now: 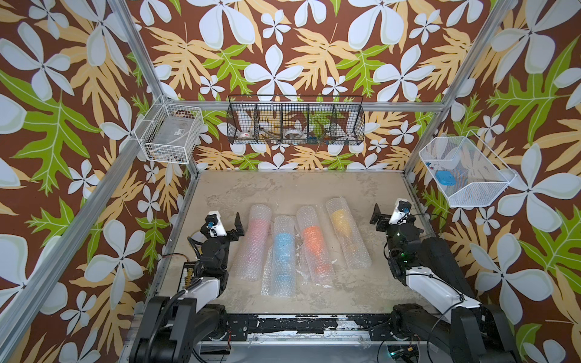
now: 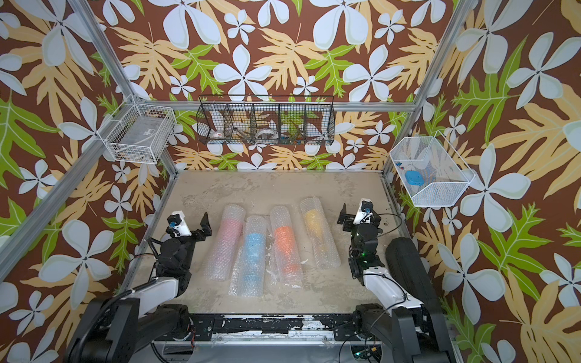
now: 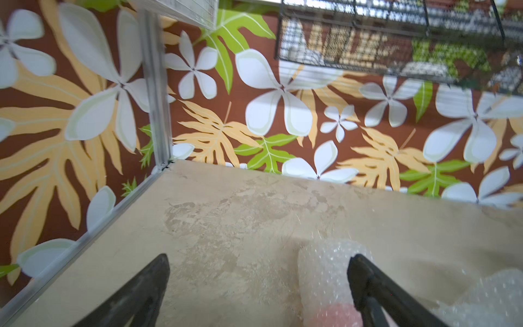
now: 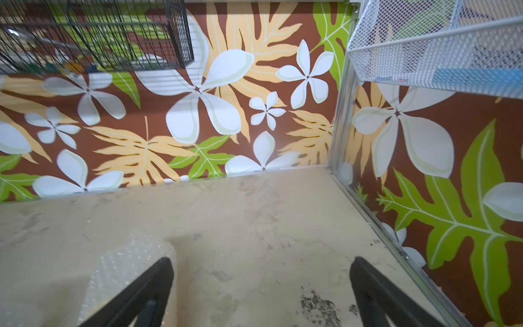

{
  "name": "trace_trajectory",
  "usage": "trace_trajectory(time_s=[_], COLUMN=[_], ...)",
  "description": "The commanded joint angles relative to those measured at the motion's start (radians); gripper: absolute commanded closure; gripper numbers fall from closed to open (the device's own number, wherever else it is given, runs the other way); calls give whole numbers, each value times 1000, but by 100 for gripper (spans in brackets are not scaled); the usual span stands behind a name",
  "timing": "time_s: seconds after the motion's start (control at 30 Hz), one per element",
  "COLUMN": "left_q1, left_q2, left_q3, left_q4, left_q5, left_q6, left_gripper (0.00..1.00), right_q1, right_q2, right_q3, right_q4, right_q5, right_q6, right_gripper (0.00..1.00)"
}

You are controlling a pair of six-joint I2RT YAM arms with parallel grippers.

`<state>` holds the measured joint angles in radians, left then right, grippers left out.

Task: Unpack wine glasses from bubble wrap
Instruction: Move the bubble wrap to the center of the board.

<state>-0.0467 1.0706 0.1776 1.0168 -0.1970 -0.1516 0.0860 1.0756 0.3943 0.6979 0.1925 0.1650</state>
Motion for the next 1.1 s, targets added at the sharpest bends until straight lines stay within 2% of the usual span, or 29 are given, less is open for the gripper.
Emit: trace_trajectory(time_s=[0.0,0.13,0.3,0.37,0.53,0.67,0.8,0.93,1.07], left_q1=[2,2,3,3,1,1,4,26,80], left_q2=[-113,-188,-134,-82,24,53,28,11,58], left_q3=[24,43,127,178,243,256,217,190,198], left_q4=[-244,-328,-477,-572,-677,-726,-728,-701,-683], left_q5=[-124,30,238,291,442,469,366,344,414], left_q6=[-216,-303,-395,-406,-423,-433,-465,-479,-503], left_gripper=[0,0,1,2,7,9,9,9,9], right_q1=[-3,0,48,119,445,674,841,921,946], right_q2=[-11,40,107,124,235,368,523,669,739], right_q3=[52,193,318,348,472,602,725,837,881], right_q4=[-189,-346,-522,-565,-664,-718,-722,-733,-732], right_q5=[-145,-357,-528,-553,-485,-451,-461,-522,-499], right_q6=[105,117,118,117,95,94,113,146,160], right_gripper=[0,4,10,11,12,14,18,28,31])
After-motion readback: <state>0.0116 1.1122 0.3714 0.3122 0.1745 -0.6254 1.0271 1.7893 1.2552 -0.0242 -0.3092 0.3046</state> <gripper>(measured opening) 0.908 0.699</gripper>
